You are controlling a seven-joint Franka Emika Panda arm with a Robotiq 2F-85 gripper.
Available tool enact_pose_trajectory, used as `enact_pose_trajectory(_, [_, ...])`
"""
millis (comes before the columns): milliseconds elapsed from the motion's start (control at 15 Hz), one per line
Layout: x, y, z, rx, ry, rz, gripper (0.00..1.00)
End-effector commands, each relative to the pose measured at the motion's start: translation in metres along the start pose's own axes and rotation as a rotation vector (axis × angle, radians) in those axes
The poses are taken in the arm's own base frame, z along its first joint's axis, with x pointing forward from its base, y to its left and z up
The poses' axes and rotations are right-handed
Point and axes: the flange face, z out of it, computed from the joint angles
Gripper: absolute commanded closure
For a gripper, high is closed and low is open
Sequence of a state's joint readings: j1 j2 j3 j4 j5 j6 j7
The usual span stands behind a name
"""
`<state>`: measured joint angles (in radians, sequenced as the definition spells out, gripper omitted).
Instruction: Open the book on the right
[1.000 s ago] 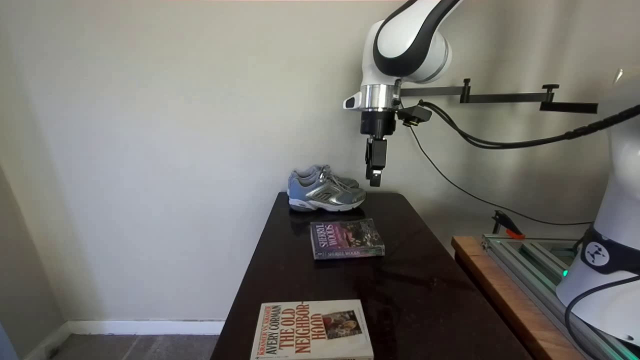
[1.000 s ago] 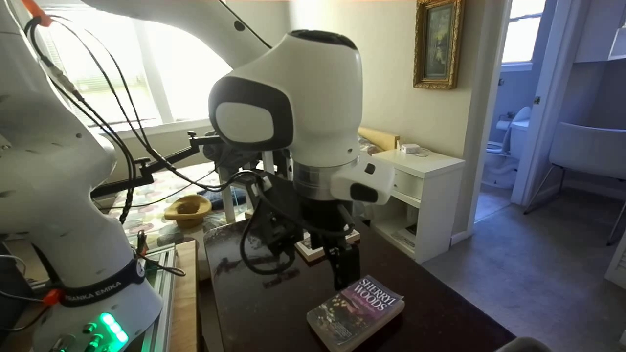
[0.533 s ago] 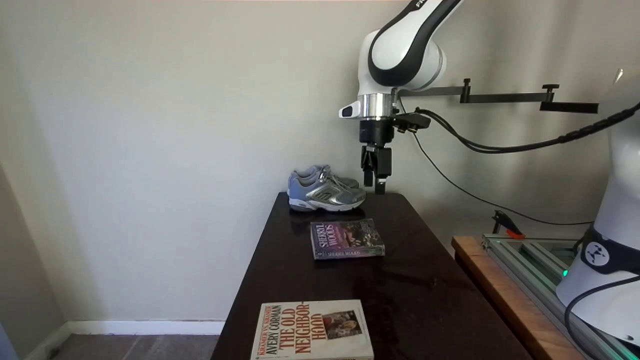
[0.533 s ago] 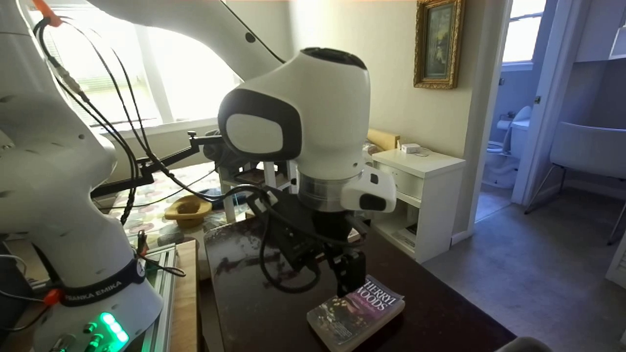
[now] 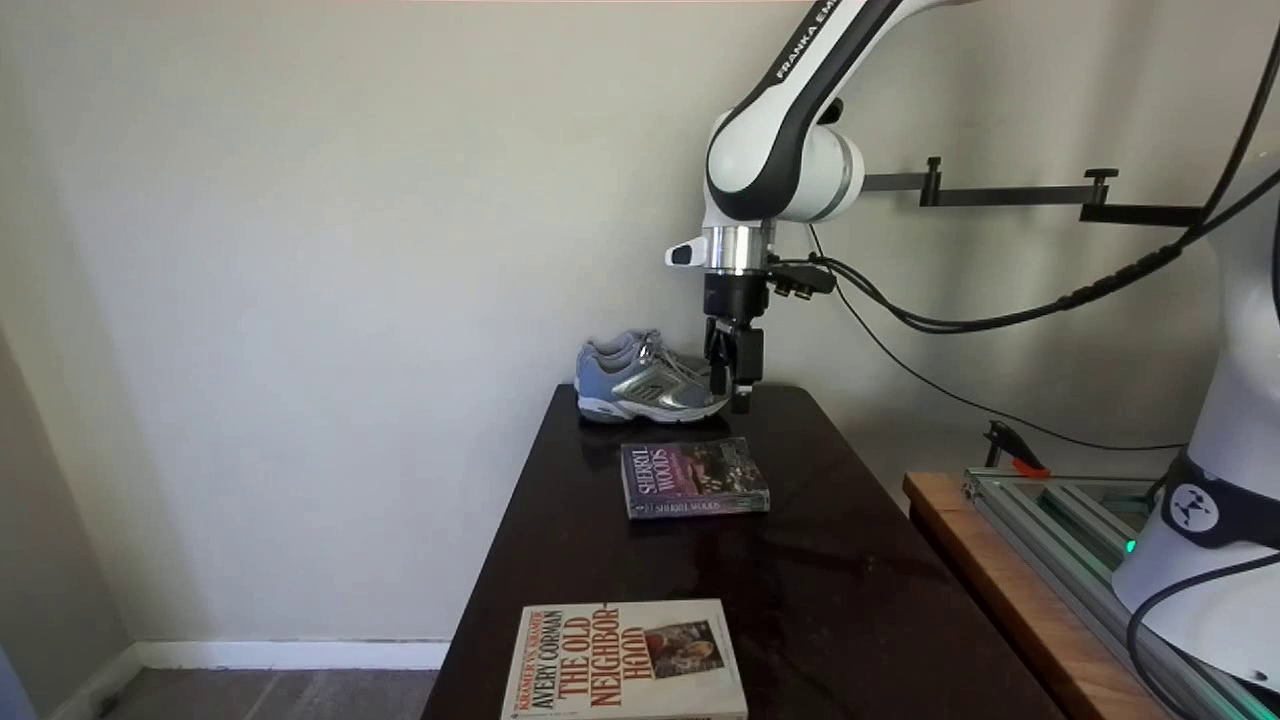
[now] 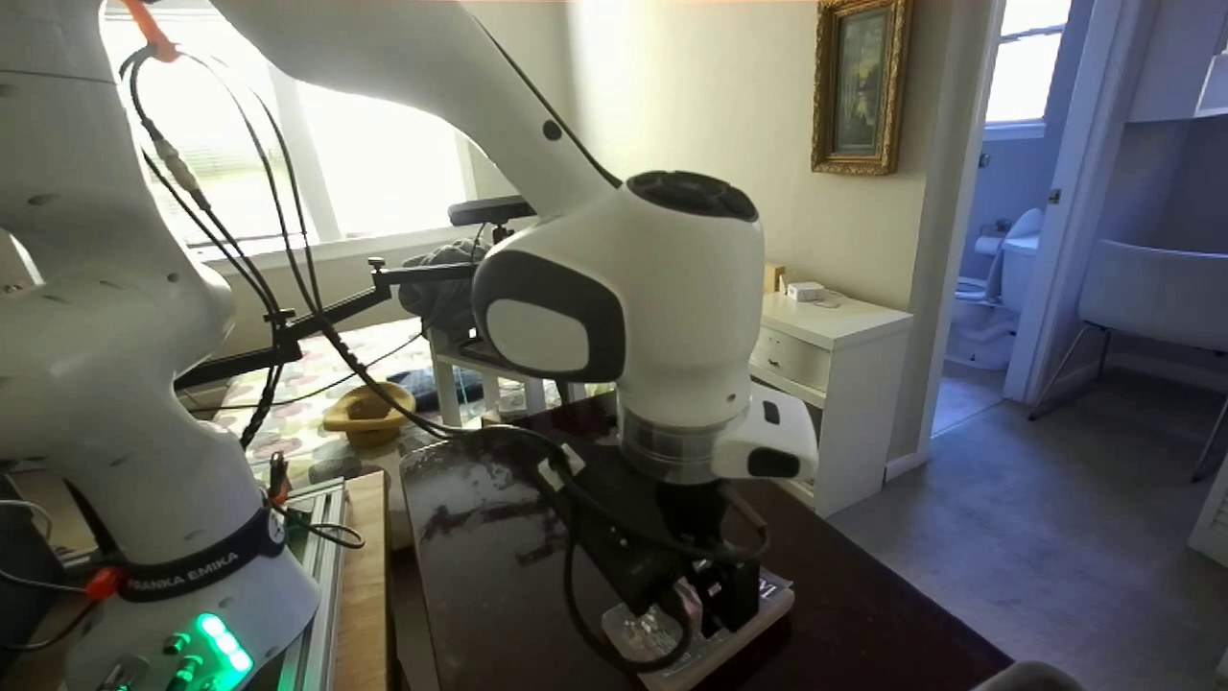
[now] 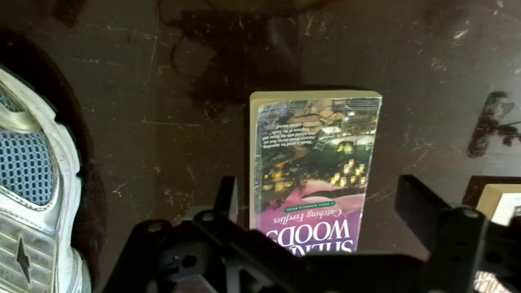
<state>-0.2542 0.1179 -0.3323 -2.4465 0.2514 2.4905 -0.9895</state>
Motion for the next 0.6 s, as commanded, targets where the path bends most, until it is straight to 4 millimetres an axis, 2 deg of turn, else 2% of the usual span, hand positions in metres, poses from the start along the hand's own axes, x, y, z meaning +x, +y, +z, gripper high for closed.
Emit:
enact_pose_trajectory(0, [0.011,0.013,0.026,0.0,0.018,-0.016,0.0])
enact_pose_trajectory(533, [0.021,0.026,0.064,0.06,-0.006,0.003,0.0])
